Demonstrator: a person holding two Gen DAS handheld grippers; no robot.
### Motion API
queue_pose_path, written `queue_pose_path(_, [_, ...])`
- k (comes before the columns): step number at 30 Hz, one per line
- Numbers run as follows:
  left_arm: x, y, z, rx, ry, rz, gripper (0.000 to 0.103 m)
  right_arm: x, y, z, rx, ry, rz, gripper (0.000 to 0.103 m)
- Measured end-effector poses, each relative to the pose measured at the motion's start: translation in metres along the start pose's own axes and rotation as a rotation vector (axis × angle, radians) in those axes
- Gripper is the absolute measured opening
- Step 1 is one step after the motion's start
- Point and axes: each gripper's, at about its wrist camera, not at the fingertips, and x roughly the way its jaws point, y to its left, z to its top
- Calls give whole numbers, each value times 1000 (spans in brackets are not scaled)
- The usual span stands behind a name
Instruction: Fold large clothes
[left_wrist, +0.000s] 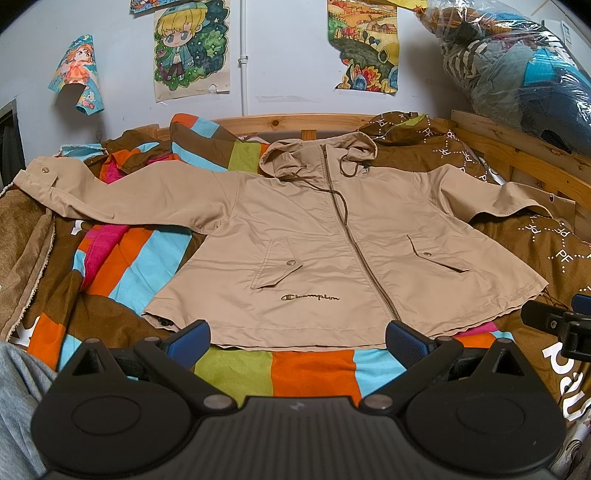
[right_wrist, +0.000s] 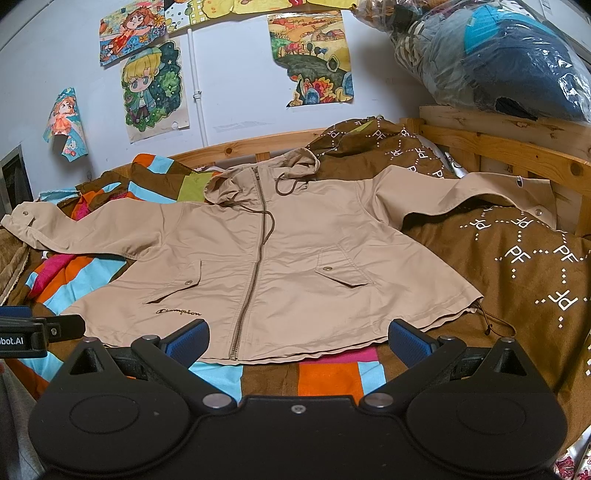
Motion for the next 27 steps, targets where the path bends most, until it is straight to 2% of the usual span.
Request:
queue_pose_path(16, [0,0,0,0,3,3,103,-1,1,0,1,1,-5,102])
queue_pose_path(19, [11,1,-6,1,9,5,102,0,0,2,0,2,-6,102])
queue_pose_path(24, [7,5,-3,3,33,5,102,2,-1,0,1,15,-21,102])
queue_pose_path(27, [13,3,-4,8,65,18,102,6,-5,3,12,40,-66,102])
